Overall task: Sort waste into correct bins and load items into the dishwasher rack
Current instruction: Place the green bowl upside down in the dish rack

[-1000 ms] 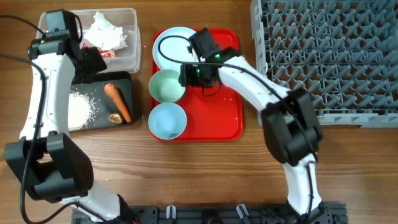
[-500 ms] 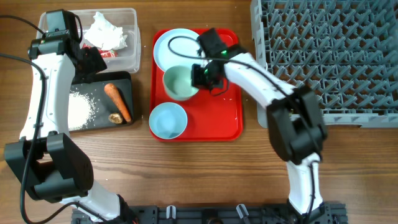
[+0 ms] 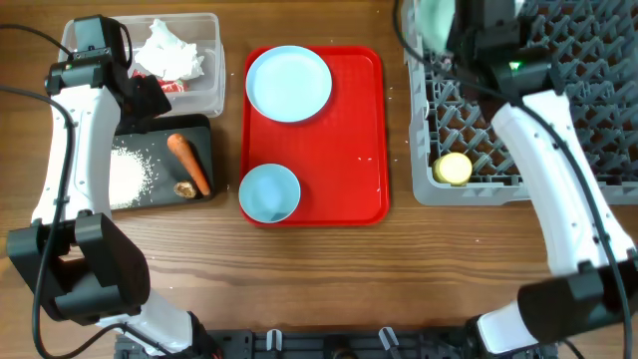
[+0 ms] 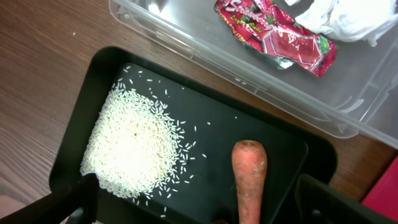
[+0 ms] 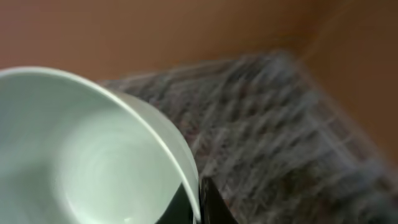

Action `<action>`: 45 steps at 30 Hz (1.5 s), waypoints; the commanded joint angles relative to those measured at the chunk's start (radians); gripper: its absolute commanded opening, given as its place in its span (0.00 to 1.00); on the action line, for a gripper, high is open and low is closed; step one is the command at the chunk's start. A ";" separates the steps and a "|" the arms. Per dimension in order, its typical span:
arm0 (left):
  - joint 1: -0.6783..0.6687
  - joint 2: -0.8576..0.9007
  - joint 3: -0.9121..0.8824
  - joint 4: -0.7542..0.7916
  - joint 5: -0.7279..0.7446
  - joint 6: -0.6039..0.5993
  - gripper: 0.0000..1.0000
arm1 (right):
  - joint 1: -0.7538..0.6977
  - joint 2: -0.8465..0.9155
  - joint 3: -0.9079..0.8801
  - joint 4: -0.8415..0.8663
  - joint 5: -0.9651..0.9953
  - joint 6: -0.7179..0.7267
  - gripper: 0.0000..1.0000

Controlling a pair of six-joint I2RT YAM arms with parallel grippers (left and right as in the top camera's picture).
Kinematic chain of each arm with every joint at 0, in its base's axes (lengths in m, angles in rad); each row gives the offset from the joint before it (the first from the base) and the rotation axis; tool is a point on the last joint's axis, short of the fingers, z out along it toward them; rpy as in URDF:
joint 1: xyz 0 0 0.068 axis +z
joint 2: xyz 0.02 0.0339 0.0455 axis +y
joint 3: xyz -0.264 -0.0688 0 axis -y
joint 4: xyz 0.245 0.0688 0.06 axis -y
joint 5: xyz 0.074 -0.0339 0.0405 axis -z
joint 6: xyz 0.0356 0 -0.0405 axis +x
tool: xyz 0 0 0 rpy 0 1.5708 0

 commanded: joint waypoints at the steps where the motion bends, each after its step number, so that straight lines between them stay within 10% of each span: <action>1: 0.003 -0.021 0.003 0.000 0.006 -0.016 1.00 | -0.076 0.106 0.003 0.207 0.170 -0.390 0.04; 7: 0.003 -0.021 0.003 0.000 0.006 -0.017 1.00 | -0.139 0.304 0.003 0.579 0.191 -0.962 0.04; 13: 0.003 -0.021 0.003 0.000 0.006 -0.017 1.00 | -0.153 0.465 0.003 0.847 0.241 -1.199 0.04; 35: 0.003 -0.021 0.003 0.000 0.006 -0.016 1.00 | -0.048 0.577 0.003 0.723 0.215 -1.200 0.04; 42: 0.003 -0.021 0.003 0.000 0.006 -0.016 1.00 | -0.002 0.577 0.003 0.713 0.264 -1.202 0.42; 45: 0.003 -0.021 0.003 0.000 0.006 -0.016 1.00 | 0.019 0.577 0.003 0.713 0.294 -1.202 0.87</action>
